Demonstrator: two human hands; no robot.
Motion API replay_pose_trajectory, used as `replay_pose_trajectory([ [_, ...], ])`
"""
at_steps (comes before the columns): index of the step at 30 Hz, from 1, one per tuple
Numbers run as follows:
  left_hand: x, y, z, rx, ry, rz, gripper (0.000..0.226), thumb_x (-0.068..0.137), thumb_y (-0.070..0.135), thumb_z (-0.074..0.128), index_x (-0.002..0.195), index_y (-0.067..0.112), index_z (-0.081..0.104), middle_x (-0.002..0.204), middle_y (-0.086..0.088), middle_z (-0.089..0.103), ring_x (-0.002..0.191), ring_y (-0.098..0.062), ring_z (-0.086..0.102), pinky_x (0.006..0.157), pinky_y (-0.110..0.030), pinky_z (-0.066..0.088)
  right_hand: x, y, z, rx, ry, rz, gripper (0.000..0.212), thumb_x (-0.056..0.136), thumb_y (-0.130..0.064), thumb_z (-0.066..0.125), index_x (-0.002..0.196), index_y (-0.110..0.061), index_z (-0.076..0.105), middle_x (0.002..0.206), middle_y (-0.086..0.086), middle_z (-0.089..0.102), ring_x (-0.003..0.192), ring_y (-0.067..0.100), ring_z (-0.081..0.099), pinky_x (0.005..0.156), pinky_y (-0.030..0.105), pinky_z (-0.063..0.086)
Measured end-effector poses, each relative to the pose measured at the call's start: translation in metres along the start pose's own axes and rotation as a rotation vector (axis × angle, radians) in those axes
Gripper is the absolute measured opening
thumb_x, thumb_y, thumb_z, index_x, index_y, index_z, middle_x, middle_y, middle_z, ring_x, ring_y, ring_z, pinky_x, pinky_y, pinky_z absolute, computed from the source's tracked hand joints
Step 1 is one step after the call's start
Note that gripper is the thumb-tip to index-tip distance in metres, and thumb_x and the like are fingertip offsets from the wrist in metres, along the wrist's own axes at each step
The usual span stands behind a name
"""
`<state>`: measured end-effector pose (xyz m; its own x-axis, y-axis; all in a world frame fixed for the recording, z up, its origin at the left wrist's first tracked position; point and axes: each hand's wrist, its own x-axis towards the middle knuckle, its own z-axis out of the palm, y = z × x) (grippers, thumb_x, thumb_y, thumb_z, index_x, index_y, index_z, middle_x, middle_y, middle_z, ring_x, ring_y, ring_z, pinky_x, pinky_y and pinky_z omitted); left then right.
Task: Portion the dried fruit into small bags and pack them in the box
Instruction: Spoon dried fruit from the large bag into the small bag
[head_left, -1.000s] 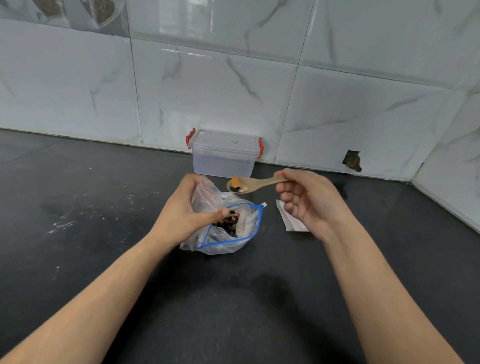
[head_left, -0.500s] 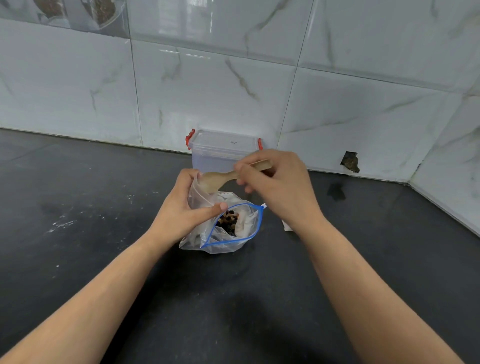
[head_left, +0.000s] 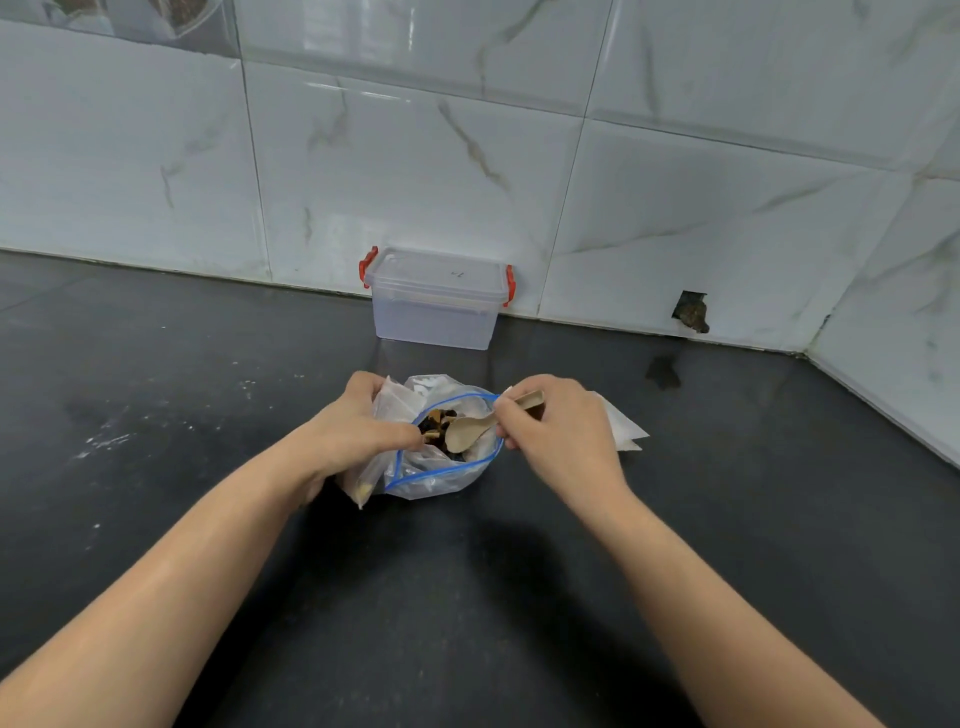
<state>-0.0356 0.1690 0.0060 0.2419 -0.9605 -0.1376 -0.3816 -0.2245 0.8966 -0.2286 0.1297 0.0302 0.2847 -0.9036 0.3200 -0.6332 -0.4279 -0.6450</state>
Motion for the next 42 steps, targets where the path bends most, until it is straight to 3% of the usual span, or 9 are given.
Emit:
replay_pose_trajectory([
  [7,0.001,0.001,-0.005,-0.182,0.028,0.067,0.067,0.05,0.029,0.074,0.113,0.019,0.051,0.109,-0.007,0.066,0.103,-0.022,0.063,0.093,-0.045,0.05,0.0,-0.006,0.007,-0.081,-0.04,-0.003,0.018,0.084,-0.02,0.052,0.07,-0.02,0.064,0.07,0.001,0.071,0.07,0.017,0.066,0.07,0.032,0.053],
  [9,0.001,0.003,-0.004,-0.183,0.055,0.082,0.056,0.062,0.024,0.074,0.113,0.019,0.051,0.109,-0.006,0.063,0.102,-0.021,0.062,0.092,-0.042,0.05,-0.001,-0.002,0.01,0.048,-0.061,0.071,0.021,0.084,-0.017,0.053,0.066,-0.021,0.063,0.064,-0.001,0.071,0.06,0.009,0.066,0.065,0.027,0.052],
  [11,0.002,0.002,-0.002,-0.147,0.076,0.085,0.053,0.067,0.021,0.074,0.115,0.02,0.051,0.111,-0.005,0.062,0.103,-0.021,0.06,0.092,-0.04,0.049,0.0,0.005,0.013,0.254,-0.083,0.208,0.02,0.087,-0.015,0.054,0.075,-0.015,0.069,0.061,-0.003,0.07,0.049,0.004,0.061,0.054,0.02,0.045],
  [16,-0.002,0.003,0.001,-0.052,0.097,0.086,0.061,0.058,0.03,0.068,0.116,0.022,0.05,0.107,-0.001,0.06,0.101,-0.019,0.057,0.089,-0.039,0.048,0.002,0.016,0.015,0.747,-0.155,0.641,0.014,0.089,-0.013,0.058,0.079,-0.009,0.066,0.056,-0.001,0.067,0.043,0.003,0.057,0.041,0.013,0.038],
  [21,-0.001,0.003,0.0,-0.014,0.126,0.144,0.048,0.073,0.016,0.073,0.115,0.022,0.049,0.104,0.0,0.06,0.096,-0.017,0.058,0.079,-0.033,0.047,0.005,0.022,0.009,0.985,-0.187,0.758,0.011,0.088,-0.012,0.061,0.082,-0.007,0.067,0.057,0.002,0.068,0.043,0.006,0.061,0.039,0.013,0.041],
  [30,-0.002,0.007,-0.001,0.022,0.175,0.245,0.053,0.074,0.024,0.077,0.119,0.023,0.05,0.112,0.008,0.054,0.102,-0.012,0.051,0.082,-0.029,0.04,0.009,0.023,-0.024,0.946,-0.183,0.628,0.015,0.089,-0.013,0.059,0.078,-0.01,0.068,0.054,0.0,0.064,0.041,0.005,0.056,0.039,0.013,0.038],
  [36,-0.006,0.008,-0.001,0.017,0.155,0.323,0.053,0.073,0.029,0.078,0.118,0.027,0.05,0.115,0.012,0.054,0.105,-0.01,0.05,0.083,-0.025,0.039,0.019,-0.013,-0.051,0.954,-0.144,0.465,0.013,0.089,-0.012,0.059,0.079,-0.009,0.068,0.054,0.0,0.064,0.041,0.005,0.056,0.038,0.013,0.039],
  [39,-0.008,0.009,-0.001,-0.011,0.152,0.397,0.052,0.072,0.026,0.079,0.115,0.031,0.05,0.115,0.016,0.056,0.103,0.002,0.052,0.081,-0.013,0.038,0.024,-0.04,-0.044,0.782,-0.147,0.323,0.011,0.088,-0.012,0.061,0.082,-0.008,0.068,0.056,0.0,0.066,0.044,0.006,0.057,0.041,0.014,0.038],
  [42,-0.007,0.009,0.0,-0.064,0.147,0.445,0.047,0.07,0.02,0.082,0.108,0.024,0.055,0.107,0.014,0.06,0.09,0.017,0.053,0.072,0.0,0.037,0.02,-0.064,-0.027,0.39,-0.208,0.079,0.012,0.087,-0.015,0.06,0.08,-0.014,0.07,0.064,-0.001,0.069,0.053,0.008,0.063,0.05,0.021,0.049],
])
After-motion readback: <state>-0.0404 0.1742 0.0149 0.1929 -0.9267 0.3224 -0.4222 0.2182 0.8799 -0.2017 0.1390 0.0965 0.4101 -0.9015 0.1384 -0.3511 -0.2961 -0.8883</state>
